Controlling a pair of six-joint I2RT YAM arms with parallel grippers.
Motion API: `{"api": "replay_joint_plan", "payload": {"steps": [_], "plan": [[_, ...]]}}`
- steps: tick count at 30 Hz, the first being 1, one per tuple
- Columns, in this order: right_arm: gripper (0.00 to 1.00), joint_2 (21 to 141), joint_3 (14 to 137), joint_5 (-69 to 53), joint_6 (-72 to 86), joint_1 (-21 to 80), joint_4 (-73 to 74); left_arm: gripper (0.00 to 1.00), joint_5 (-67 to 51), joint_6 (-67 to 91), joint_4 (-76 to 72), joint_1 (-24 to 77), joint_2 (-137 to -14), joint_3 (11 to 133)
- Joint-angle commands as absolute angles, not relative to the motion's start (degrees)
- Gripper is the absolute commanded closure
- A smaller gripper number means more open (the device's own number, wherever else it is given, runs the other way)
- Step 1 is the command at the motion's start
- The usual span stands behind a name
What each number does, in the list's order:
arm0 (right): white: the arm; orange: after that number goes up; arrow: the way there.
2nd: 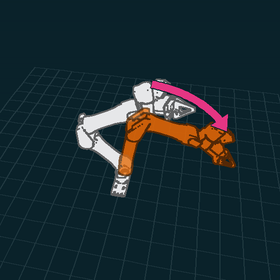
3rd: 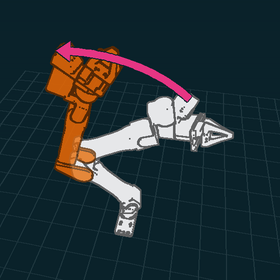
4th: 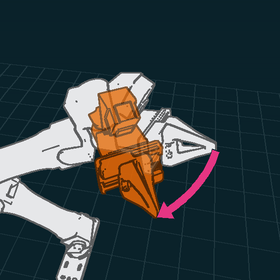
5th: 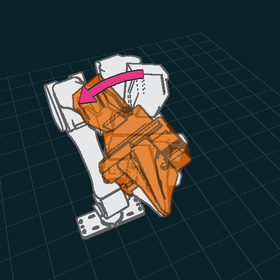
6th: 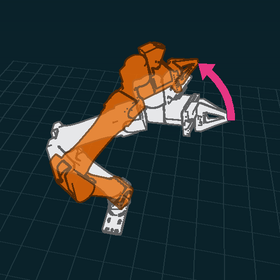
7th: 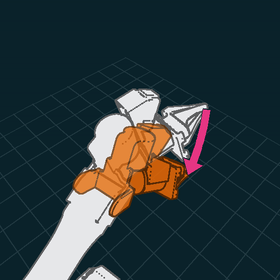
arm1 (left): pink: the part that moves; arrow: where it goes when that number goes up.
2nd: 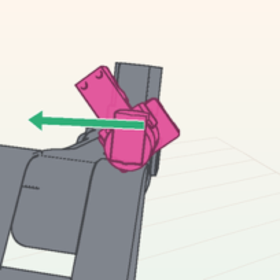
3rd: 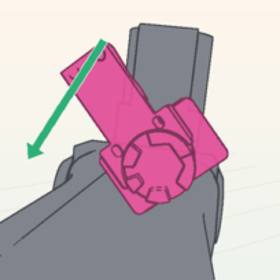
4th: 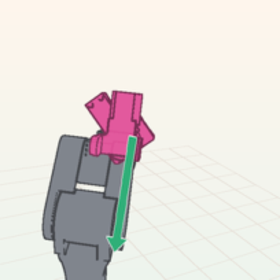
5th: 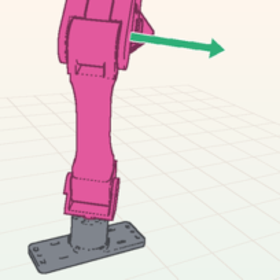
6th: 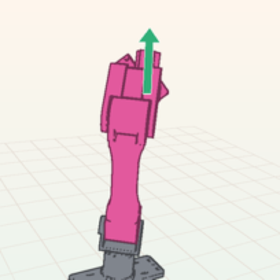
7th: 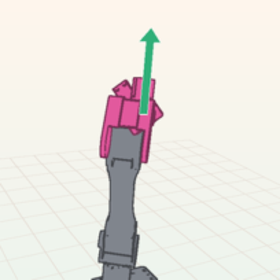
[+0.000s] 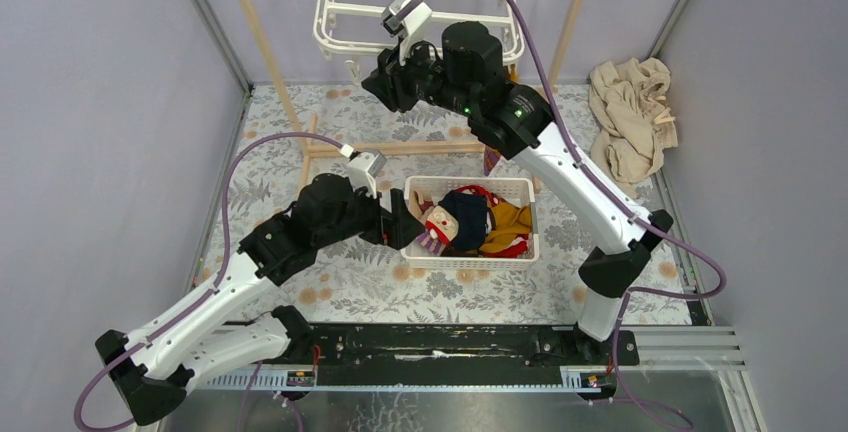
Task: Remove the socks clipped to the hanger
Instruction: Remove the sock from the hanger.
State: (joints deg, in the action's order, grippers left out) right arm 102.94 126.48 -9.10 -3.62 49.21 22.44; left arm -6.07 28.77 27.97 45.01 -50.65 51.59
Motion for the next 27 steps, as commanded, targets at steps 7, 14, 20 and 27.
{"api": "replay_joint_plan", "payload": {"steps": [7, 14, 20, 27], "plan": [[0.62, 104.92, 129.67, -13.83, -2.84, 49.66, 15.92, 0.02, -4.45, 28.83, 29.15, 45.26, -49.42, 51.71], [0.43, 98.46, 125.48, -11.73, -1.12, 49.65, 17.72, 0.02, -4.30, 28.78, 29.44, 45.26, -49.62, 52.08], [0.36, 86.43, 115.19, -7.42, -0.26, 49.66, 19.53, 0.01, -4.63, 28.70, 29.10, 45.26, -50.67, 52.60], [0.32, 74.15, 105.87, 4.31, -0.26, 49.54, 23.91, 0.01, -5.38, 28.47, 28.91, 45.26, -52.16, 53.86]]}}
